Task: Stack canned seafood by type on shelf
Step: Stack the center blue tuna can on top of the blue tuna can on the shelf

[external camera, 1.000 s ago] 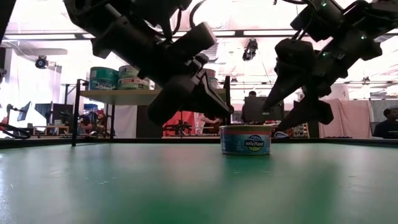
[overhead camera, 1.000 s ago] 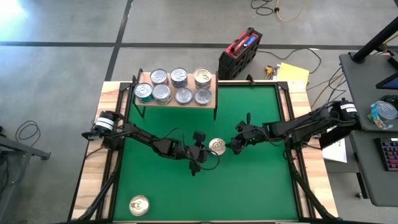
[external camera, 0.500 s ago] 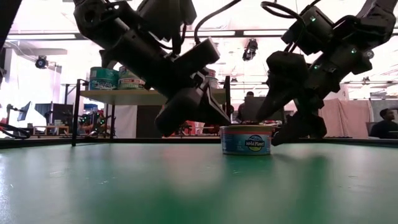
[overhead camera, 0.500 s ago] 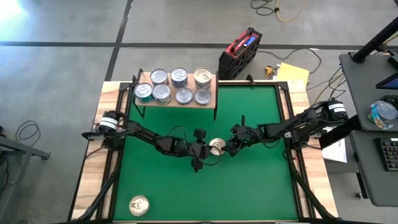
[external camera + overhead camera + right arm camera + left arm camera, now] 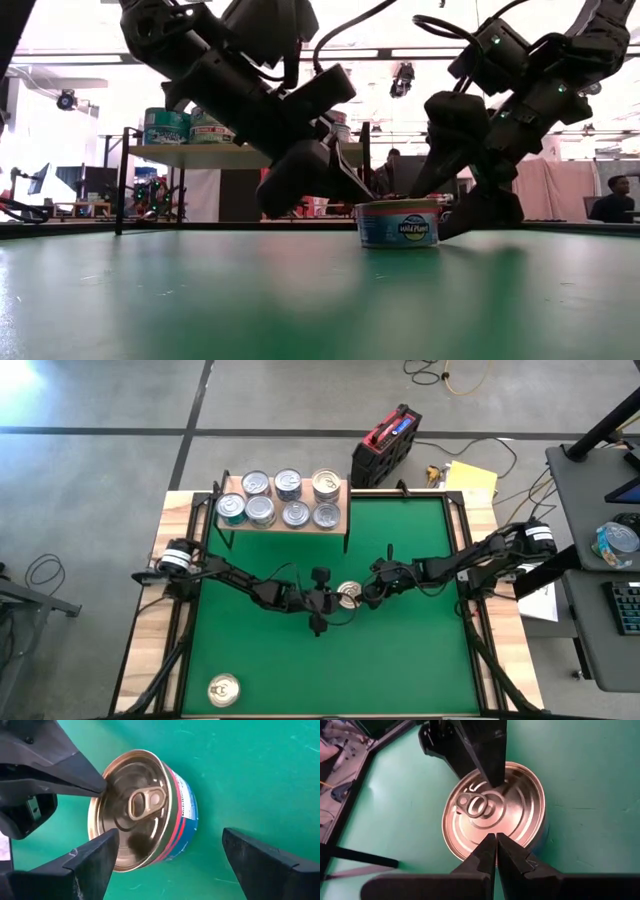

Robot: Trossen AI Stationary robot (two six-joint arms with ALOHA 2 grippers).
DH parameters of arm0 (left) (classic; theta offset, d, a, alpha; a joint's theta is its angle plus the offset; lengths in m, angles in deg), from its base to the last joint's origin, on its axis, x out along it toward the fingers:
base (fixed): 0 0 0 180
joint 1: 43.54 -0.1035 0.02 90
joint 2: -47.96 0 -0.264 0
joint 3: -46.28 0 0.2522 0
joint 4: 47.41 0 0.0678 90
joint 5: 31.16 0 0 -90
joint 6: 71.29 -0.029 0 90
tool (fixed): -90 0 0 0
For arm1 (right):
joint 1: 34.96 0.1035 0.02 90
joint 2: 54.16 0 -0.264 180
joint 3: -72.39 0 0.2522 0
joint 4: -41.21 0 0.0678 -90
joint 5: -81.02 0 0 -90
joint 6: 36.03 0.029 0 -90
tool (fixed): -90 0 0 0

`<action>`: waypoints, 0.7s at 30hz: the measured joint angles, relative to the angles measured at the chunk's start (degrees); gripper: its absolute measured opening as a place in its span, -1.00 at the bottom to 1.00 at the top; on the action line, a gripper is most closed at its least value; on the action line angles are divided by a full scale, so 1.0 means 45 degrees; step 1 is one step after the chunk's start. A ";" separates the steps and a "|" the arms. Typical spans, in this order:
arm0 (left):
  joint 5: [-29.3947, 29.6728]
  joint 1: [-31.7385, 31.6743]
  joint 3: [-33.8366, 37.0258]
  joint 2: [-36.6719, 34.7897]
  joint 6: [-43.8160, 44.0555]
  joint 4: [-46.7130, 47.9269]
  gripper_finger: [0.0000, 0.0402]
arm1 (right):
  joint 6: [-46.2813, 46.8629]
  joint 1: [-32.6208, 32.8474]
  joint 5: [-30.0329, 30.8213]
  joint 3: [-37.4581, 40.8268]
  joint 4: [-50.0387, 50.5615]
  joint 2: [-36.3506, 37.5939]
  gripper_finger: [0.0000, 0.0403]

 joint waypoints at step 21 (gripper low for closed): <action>-0.0164 0.0042 0.0063 0.0035 0.0250 0.0005 -1.00 | -0.0265 0.0005 0.0003 -0.0309 -0.0767 0.0005 0.56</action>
